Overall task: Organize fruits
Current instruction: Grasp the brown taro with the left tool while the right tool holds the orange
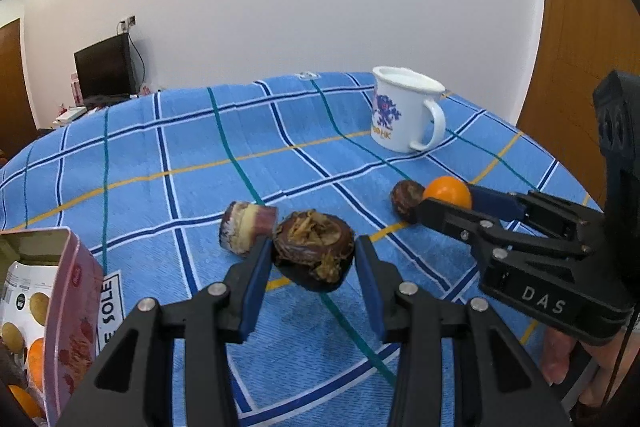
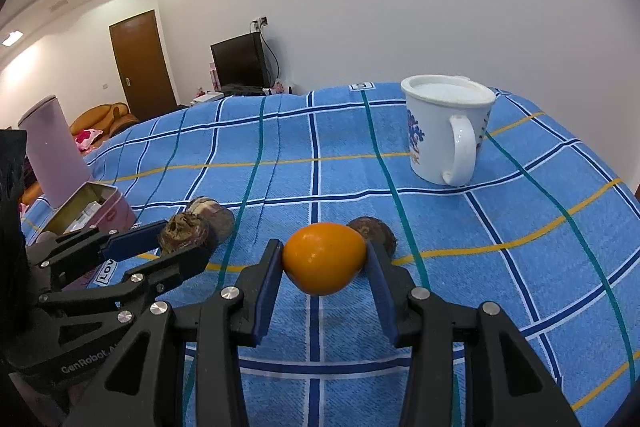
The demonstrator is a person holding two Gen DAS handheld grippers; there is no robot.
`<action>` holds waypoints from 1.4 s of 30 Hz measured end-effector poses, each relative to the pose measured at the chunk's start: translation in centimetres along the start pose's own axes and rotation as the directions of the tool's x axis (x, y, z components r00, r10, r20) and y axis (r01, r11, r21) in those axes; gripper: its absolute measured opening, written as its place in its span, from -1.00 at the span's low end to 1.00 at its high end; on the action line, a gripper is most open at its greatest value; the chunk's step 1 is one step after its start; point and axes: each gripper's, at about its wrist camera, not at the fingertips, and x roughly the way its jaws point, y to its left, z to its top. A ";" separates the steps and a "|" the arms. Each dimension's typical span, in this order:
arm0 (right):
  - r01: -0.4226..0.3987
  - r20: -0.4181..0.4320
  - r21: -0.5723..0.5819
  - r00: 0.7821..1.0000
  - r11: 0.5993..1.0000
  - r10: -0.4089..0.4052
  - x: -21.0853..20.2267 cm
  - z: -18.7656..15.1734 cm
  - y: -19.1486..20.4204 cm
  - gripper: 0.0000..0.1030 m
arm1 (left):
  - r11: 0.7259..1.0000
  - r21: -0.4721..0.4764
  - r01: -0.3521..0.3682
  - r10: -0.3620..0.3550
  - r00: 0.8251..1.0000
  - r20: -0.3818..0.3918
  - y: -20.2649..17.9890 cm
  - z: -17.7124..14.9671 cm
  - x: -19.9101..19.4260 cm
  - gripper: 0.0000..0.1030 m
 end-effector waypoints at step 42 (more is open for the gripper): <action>-0.021 0.129 -0.048 0.991 0.999 0.027 -2.4 -0.2 0.8 -0.14 | 0.996 -0.004 -0.090 0.090 0.980 0.177 -0.1 -0.5 -3.4 -0.14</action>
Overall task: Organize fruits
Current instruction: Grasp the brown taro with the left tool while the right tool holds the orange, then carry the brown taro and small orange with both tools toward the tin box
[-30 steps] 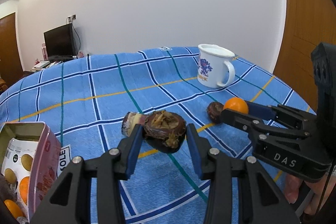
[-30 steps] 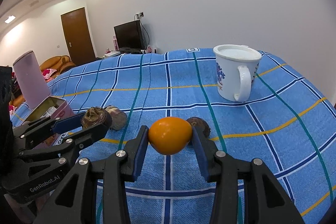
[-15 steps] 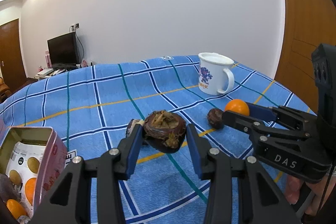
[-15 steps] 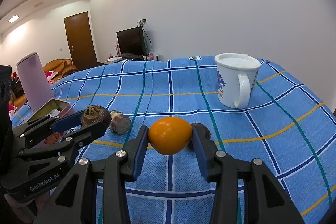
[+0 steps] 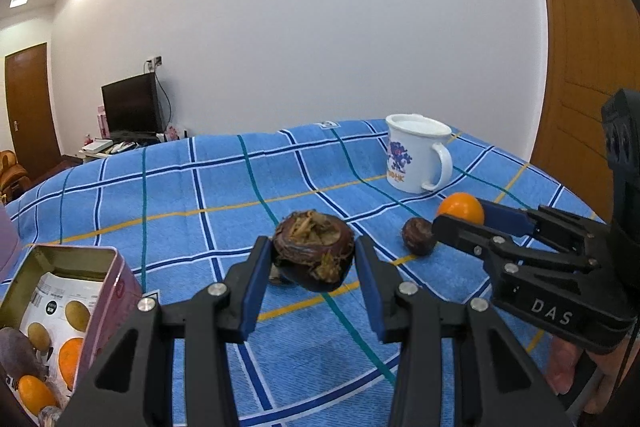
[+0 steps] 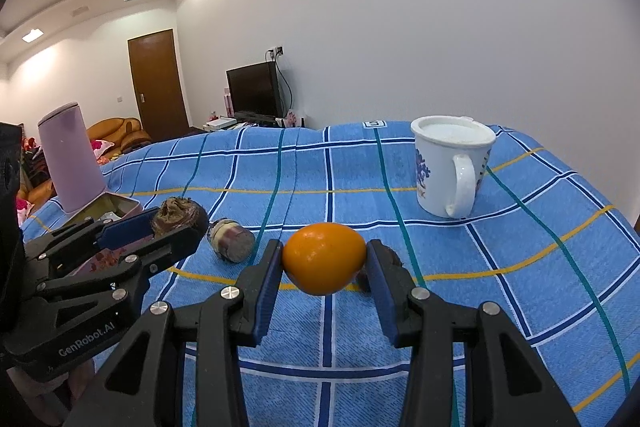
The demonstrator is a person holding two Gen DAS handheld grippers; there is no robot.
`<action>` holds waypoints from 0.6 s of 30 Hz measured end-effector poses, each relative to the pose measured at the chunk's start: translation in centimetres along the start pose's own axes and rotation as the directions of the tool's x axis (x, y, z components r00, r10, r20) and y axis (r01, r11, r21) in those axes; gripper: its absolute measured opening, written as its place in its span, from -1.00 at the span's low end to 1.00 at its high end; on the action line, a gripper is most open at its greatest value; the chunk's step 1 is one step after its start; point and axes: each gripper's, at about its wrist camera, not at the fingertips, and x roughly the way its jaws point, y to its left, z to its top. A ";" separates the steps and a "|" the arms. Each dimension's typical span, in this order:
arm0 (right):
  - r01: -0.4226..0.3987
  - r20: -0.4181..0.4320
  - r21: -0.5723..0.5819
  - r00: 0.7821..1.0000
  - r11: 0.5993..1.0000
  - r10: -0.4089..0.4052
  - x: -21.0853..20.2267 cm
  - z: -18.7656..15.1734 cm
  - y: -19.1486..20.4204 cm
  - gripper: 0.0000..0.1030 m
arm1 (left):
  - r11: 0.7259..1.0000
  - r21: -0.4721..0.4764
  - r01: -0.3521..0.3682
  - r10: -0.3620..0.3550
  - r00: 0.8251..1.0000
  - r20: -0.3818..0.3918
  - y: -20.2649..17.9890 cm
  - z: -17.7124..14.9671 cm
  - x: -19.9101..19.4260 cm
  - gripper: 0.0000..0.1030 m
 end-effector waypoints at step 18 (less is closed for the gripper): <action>-0.013 0.065 -0.016 0.998 1.000 0.014 -1.5 -0.2 0.5 -0.14 | 1.000 -0.003 -0.025 0.025 0.997 0.068 0.1 -0.1 -1.3 -0.14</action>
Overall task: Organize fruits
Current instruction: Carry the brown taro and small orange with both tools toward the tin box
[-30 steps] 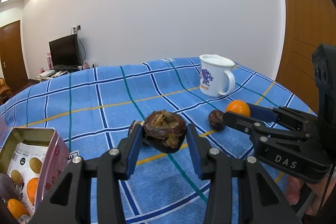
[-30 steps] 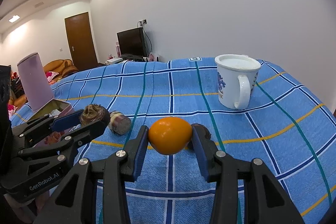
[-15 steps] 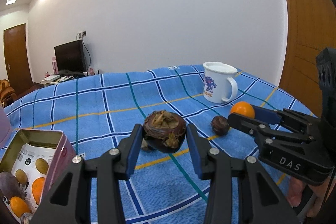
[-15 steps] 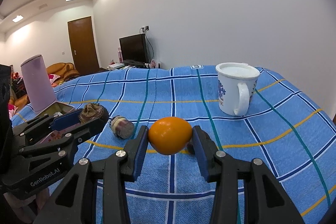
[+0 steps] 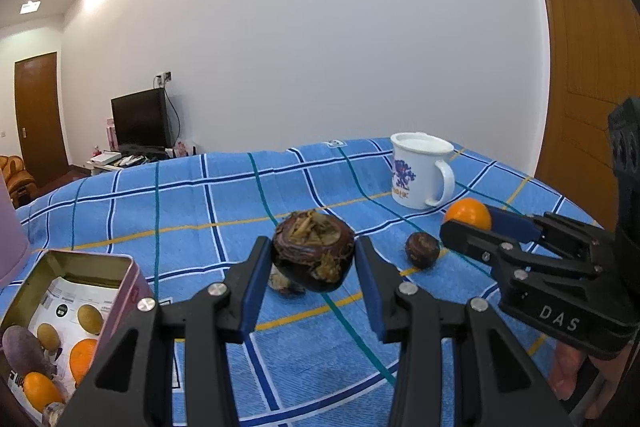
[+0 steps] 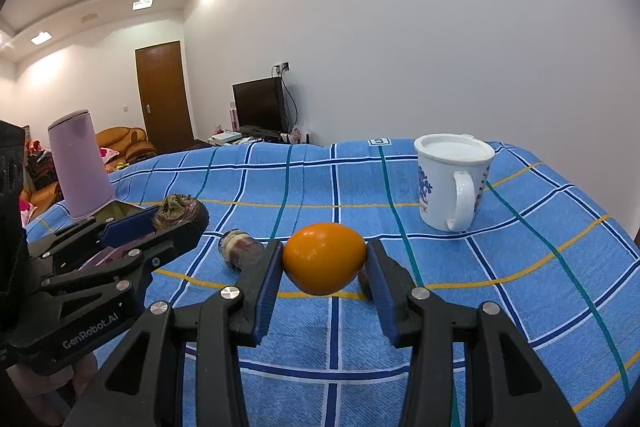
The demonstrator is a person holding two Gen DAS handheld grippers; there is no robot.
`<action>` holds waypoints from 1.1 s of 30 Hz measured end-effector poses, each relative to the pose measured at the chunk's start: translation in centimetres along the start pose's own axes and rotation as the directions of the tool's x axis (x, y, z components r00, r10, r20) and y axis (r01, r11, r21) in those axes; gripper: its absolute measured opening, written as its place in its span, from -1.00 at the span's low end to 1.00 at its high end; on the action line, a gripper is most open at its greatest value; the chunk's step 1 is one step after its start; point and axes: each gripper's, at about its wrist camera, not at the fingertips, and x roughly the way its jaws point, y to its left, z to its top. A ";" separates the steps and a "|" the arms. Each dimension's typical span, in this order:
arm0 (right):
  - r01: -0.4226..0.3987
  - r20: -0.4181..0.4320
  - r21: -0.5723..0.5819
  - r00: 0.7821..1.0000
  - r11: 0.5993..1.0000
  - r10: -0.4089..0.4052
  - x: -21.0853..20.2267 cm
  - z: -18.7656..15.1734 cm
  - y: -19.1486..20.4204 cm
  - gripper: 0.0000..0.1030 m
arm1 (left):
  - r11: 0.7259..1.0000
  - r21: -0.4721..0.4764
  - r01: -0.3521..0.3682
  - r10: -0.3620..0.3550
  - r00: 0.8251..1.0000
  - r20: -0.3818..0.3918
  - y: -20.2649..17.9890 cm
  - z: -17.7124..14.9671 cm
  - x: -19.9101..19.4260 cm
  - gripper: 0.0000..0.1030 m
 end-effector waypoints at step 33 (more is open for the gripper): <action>-0.006 0.039 -0.021 0.999 1.000 0.007 -0.8 0.0 0.4 -0.14 | 0.999 -0.011 -0.046 0.047 0.998 0.049 0.3 -0.1 -1.1 -0.14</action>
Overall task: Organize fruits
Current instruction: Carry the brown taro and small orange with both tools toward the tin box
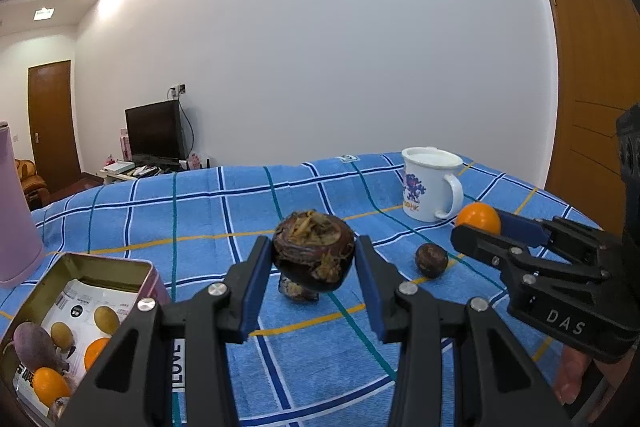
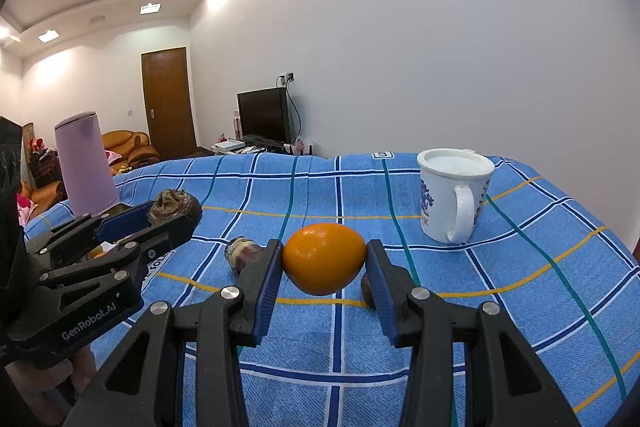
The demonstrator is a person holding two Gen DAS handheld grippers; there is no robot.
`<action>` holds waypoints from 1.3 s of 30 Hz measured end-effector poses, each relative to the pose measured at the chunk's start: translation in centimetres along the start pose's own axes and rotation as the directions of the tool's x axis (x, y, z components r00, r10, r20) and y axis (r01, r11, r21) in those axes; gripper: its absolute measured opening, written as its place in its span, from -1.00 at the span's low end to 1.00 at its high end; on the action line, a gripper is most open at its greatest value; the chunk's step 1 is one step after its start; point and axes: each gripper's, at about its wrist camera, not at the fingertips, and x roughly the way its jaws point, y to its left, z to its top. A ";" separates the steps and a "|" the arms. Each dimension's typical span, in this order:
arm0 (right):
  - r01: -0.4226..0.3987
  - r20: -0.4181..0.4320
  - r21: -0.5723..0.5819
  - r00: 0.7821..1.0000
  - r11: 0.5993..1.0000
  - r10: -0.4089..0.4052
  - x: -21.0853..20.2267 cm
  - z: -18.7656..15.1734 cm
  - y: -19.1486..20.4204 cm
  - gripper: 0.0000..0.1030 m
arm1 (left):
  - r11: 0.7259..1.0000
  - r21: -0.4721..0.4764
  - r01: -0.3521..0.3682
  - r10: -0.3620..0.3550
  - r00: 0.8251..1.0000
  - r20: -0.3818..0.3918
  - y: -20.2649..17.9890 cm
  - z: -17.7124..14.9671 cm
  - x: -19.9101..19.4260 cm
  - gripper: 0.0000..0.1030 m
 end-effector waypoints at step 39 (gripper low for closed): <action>-0.106 -0.030 -0.090 0.994 0.990 0.104 1.7 0.1 7.4 -0.14 | 0.990 -0.049 -0.135 0.132 0.990 -0.052 6.0 -1.3 -2.7 -0.14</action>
